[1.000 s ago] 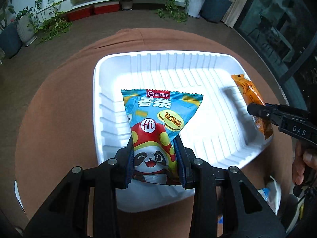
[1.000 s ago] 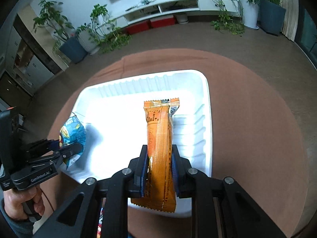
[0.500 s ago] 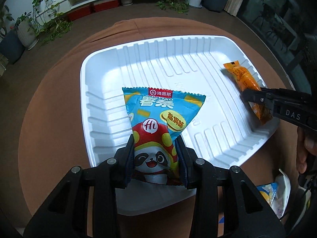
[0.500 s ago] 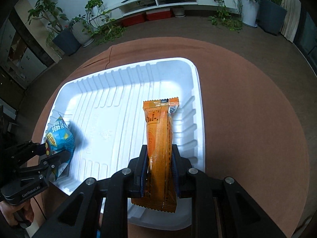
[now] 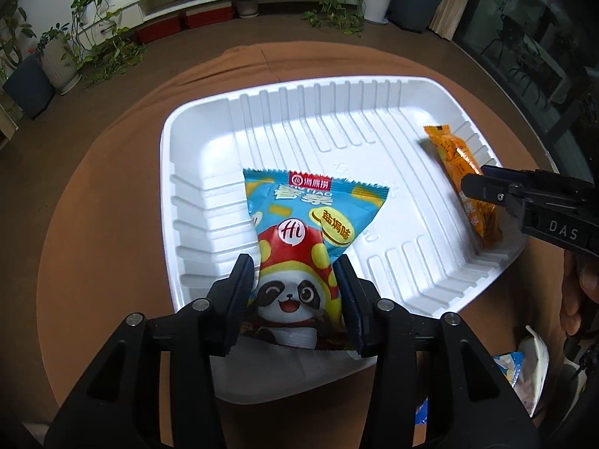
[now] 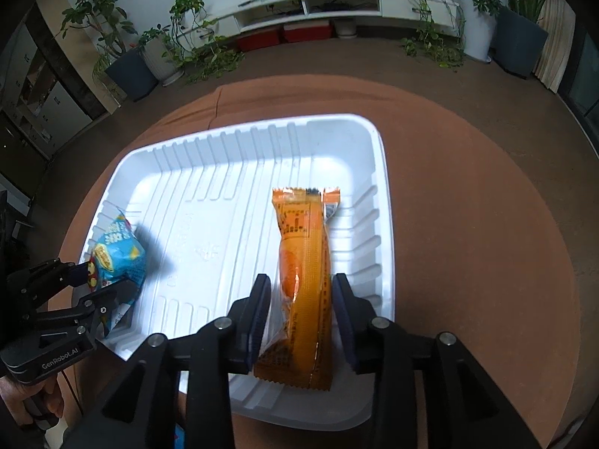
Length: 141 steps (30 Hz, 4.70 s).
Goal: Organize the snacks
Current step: 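Carry both snacks to the white tray and open both grippers to release, then move both tools back over the snack pile, then grasp the pink bar with the left gripper while the right grasps the red-white candy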
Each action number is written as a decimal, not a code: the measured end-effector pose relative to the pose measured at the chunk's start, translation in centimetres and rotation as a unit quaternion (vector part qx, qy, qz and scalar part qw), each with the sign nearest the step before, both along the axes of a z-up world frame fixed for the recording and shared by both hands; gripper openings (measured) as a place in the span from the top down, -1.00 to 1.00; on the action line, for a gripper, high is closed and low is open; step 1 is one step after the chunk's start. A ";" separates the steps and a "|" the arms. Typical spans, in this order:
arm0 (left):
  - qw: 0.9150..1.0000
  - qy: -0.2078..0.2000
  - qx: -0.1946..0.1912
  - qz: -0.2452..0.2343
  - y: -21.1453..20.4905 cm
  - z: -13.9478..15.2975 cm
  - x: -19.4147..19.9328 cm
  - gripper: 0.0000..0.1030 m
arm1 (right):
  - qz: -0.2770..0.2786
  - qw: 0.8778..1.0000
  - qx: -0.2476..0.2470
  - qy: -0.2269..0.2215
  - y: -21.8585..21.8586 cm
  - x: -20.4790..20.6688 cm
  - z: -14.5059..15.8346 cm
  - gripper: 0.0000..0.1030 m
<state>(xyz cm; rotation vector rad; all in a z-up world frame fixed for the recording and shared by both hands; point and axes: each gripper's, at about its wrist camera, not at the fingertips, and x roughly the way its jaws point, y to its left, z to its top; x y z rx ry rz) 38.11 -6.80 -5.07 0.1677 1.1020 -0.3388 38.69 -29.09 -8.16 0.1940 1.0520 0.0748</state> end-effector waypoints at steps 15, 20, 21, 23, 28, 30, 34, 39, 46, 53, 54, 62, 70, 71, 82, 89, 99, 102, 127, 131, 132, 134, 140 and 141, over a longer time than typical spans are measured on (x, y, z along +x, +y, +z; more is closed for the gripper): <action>0.989 -0.127 -0.079 -0.006 8.5 9.7 -11.6 -0.97 | -0.039 0.981 0.081 -0.173 -4.7 -12.5 10.2 -0.61; 0.986 -0.136 -0.092 0.005 11.1 10.5 -18.3 -0.97 | -0.056 0.975 0.106 -0.185 -5.2 -19.7 9.3 -0.64; 0.987 -0.133 -0.088 0.012 11.6 10.3 -20.1 -0.97 | -0.059 0.976 0.109 -0.181 -5.1 -21.3 8.8 -0.64; 0.988 -0.122 -0.090 0.022 12.3 9.9 -22.8 -0.97 | -0.063 0.976 0.124 -0.168 -4.7 -24.4 7.4 -0.64; 0.989 -0.115 -0.093 0.014 12.4 8.1 -30.7 -0.97 | -0.048 0.979 0.164 -0.115 -1.8 -29.9 3.7 -0.64; 0.988 -0.116 -0.099 0.007 11.8 7.4 -33.0 -0.97 | -0.041 0.981 0.166 -0.096 -0.3 -31.8 2.4 -0.64; 0.986 -0.116 -0.118 -0.012 11.0 6.2 -37.4 -0.97 | -0.044 0.975 0.208 -0.062 1.8 -34.1 0.4 -0.57; 0.987 -0.102 -0.121 -0.018 10.1 5.0 -39.9 -0.96 | -0.028 0.956 0.292 -0.028 4.2 -34.9 -0.8 -0.46; 0.987 -0.117 -0.101 -0.052 8.2 5.4 -40.5 -0.92 | -0.003 0.974 0.228 -0.009 7.7 -35.0 -1.4 -0.29; 0.983 -0.106 -0.058 -0.138 3.6 5.8 -39.1 -0.60 | 0.015 0.991 0.129 -0.013 8.4 -35.4 -1.8 -0.15; 0.982 -0.098 -0.042 -0.155 2.5 5.8 -38.9 -0.59 | 0.020 0.992 0.122 -0.015 8.5 -35.5 -1.8 -0.13; 0.976 -0.044 0.028 -0.213 -2.3 3.7 -36.7 -0.20 | 0.029 0.994 0.106 -0.015 8.7 -35.8 -2.3 -0.09; 0.968 -0.013 0.070 -0.239 -3.6 2.0 -35.3 0.00 | 0.026 0.994 0.106 -0.015 8.1 -36.1 -2.3 -0.04; 0.967 -0.012 0.075 -0.243 -3.8 1.8 -35.2 0.00 | 0.028 0.994 0.104 -0.015 8.2 -36.1 -2.4 -0.04; 0.953 0.006 0.106 -0.283 -5.2 1.2 -34.4 0.17 | 0.039 0.993 0.108 -0.012 8.9 -36.1 -2.4 -0.04; 0.944 0.033 0.103 -0.312 -5.6 1.0 -34.6 0.38 | 0.048 0.994 0.101 -0.008 9.8 -35.7 -2.8 -0.04; 0.949 0.051 0.108 -0.292 -5.6 -0.4 -33.4 0.37 | 0.048 0.994 0.094 -0.009 9.8 -35.5 -2.9 -0.04; 0.951 0.050 0.102 -0.289 -5.6 -0.5 -33.0 0.37 | 0.048 0.994 0.094 -0.009 9.8 -35.5 -2.9 -0.04; 0.972 0.028 -0.009 -0.233 -1.9 0.5 -31.8 0.57 | 0.053 0.997 0.052 -0.012 12.4 -32.8 -2.5 -0.04; 0.974 0.024 -0.024 -0.225 -1.2 0.6 -31.9 0.57 | 0.063 0.998 0.022 -0.020 13.2 -32.6 -2.6 -0.04; 0.974 0.024 -0.027 -0.223 -1.1 0.7 -31.9 0.57 | 0.065 0.998 0.013 -0.022 13.3 -32.6 -2.6 0.01; 0.975 0.022 -0.032 -0.220 -0.9 0.8 -32.1 0.57 | 0.067 0.997 -0.001 -0.023 13.4 -32.6 -2.6 0.10; 0.975 0.022 -0.037 -0.218 -0.8 0.6 -32.6 0.57 | 0.075 0.997 -0.025 -0.025 13.4 -32.9 -2.7 0.31; 0.975 0.022 -0.039 -0.217 -0.7 0.6 -32.7 0.57 | 0.074 0.997 -0.022 -0.024 13.2 -32.9 -2.6 0.33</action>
